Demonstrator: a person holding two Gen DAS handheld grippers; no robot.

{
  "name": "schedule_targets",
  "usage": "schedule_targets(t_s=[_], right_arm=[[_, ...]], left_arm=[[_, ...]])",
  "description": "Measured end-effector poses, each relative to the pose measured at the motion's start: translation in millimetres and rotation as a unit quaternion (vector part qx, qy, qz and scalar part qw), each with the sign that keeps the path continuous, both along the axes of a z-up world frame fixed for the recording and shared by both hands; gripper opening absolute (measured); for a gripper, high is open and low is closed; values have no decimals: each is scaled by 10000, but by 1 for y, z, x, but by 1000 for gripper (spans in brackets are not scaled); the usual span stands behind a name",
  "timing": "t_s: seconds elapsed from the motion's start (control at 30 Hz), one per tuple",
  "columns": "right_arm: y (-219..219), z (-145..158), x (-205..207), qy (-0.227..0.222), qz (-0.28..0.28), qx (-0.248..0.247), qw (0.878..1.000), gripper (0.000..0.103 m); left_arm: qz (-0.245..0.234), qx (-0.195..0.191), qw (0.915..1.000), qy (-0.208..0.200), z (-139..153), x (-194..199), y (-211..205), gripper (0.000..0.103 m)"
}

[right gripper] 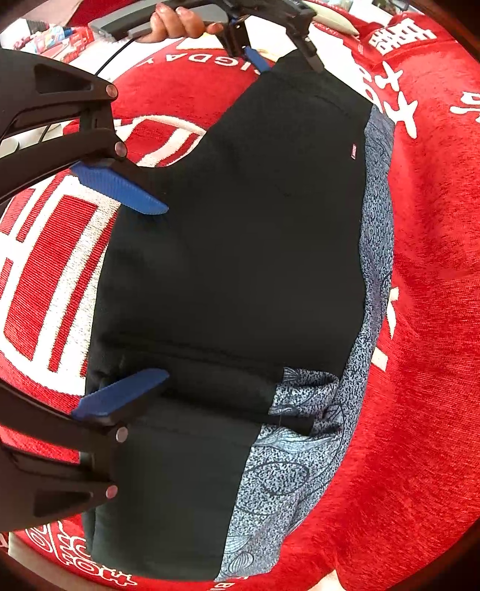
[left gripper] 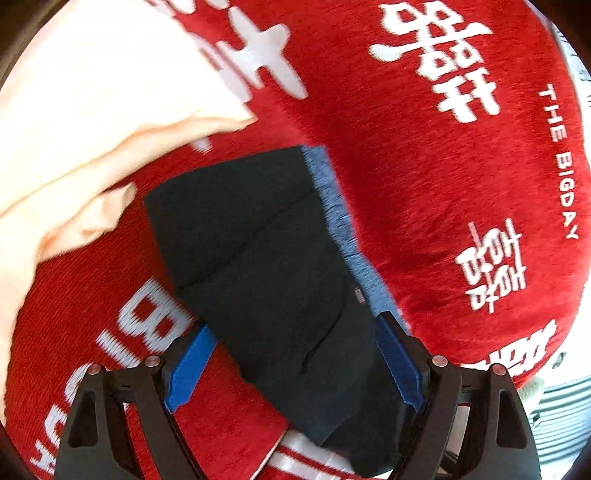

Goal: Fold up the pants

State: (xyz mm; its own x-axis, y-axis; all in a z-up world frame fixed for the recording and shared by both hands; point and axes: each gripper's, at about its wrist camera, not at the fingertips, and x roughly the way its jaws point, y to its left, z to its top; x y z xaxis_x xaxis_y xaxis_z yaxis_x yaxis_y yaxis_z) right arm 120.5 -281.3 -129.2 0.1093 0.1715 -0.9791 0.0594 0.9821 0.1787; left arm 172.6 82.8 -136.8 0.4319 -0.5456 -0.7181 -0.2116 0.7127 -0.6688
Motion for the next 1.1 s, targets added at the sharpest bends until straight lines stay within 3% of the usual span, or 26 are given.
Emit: schedule_targets(t_s=[0.07, 0.3, 0.37, 0.4, 0.43, 0.53, 0.6, 0.7, 0.73, 0.8, 0.93, 1.1], right_arm=[[-1, 0, 1, 1, 0, -5, 10000, 88], [-2, -1, 2, 1, 35, -11, 10000, 88], [-2, 0, 4, 16, 39, -25, 10000, 88], [-2, 2, 5, 21, 28, -27, 10000, 88], [-2, 5, 6, 19, 15, -19, 10000, 88], [-6, 16, 13, -15, -57, 109, 9999, 88], [-10, 26, 22, -46, -113, 225, 9997, 88], [-14, 41, 45, -25, -161, 613, 9980, 88], [-14, 44, 53, -10, -161, 729, 9972, 88], [-11, 54, 81, 34, -116, 1074, 9941, 88], [14, 64, 136, 278, 143, 1709, 9848, 88], [82, 78, 201, 474, 1007, 2052, 9724, 91]], left_arm=[[-69, 21, 9999, -124, 2, 4, -5, 86], [45, 364, 9990, 257, -9, 19, -16, 85], [76, 828, 9960, 326, -4, 20, -23, 67], [32, 1035, 9940, 348, -3, 21, -25, 46], [-39, 1283, 9909, 404, -2, 22, -28, 36], [-203, 1668, 9854, 294, 6, 21, -36, 31], [-530, 2414, 9690, -54, 21, 16, -59, 30], [-1005, 3345, 9351, -595, 37, 4, -93, 30], [-1105, 3523, 9266, -711, 39, 1, -100, 30], [-1457, 4046, 8965, -1067, 44, -9, -122, 30], [-1874, 4572, 8576, -1425, 46, -16, -145, 30], [-2109, 4841, 8331, -1645, 47, -20, -161, 30]])
